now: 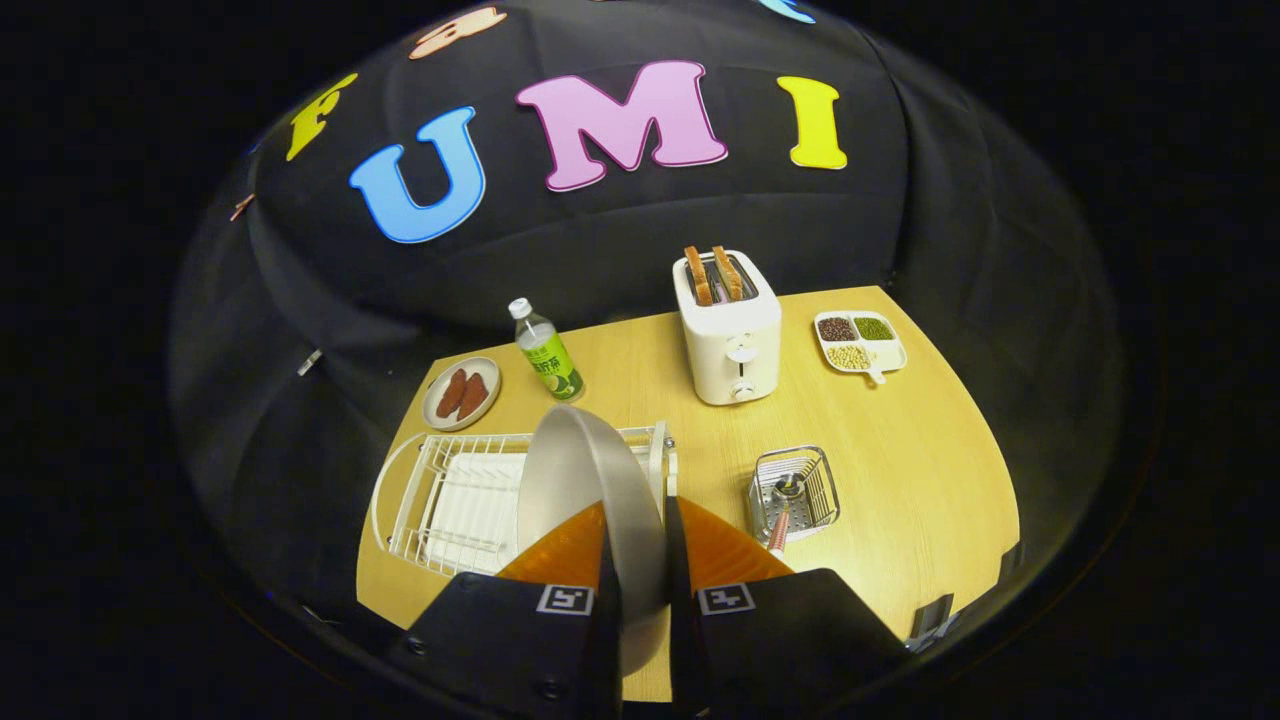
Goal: Take the plate from the dish rack, then take the spoon from the basket and place it into the plate.
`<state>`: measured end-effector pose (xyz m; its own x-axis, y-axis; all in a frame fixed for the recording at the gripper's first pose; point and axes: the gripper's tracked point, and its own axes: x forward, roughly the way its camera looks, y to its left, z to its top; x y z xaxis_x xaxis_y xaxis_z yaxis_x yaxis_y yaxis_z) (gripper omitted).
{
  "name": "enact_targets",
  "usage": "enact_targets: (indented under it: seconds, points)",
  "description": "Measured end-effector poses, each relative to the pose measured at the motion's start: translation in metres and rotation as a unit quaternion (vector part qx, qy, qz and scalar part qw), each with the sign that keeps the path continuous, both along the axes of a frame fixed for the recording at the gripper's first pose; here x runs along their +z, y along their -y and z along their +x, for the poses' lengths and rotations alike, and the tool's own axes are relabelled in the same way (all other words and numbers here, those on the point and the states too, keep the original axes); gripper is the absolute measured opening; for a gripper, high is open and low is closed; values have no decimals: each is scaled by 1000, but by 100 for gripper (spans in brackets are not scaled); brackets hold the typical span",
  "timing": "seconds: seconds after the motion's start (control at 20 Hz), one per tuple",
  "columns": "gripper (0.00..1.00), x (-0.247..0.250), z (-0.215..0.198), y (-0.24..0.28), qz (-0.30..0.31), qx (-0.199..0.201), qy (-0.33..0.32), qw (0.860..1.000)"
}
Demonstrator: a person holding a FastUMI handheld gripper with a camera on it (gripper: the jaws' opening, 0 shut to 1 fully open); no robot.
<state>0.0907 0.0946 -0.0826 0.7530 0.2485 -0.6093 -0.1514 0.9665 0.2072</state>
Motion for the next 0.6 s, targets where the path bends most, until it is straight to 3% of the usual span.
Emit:
enact_targets:
  seconds: [0.25,0.6]
  points:
    - [23,-3,-68,28,40,22,-25,999]
    - [23,-38,-129,92,98,-4,-85,992]
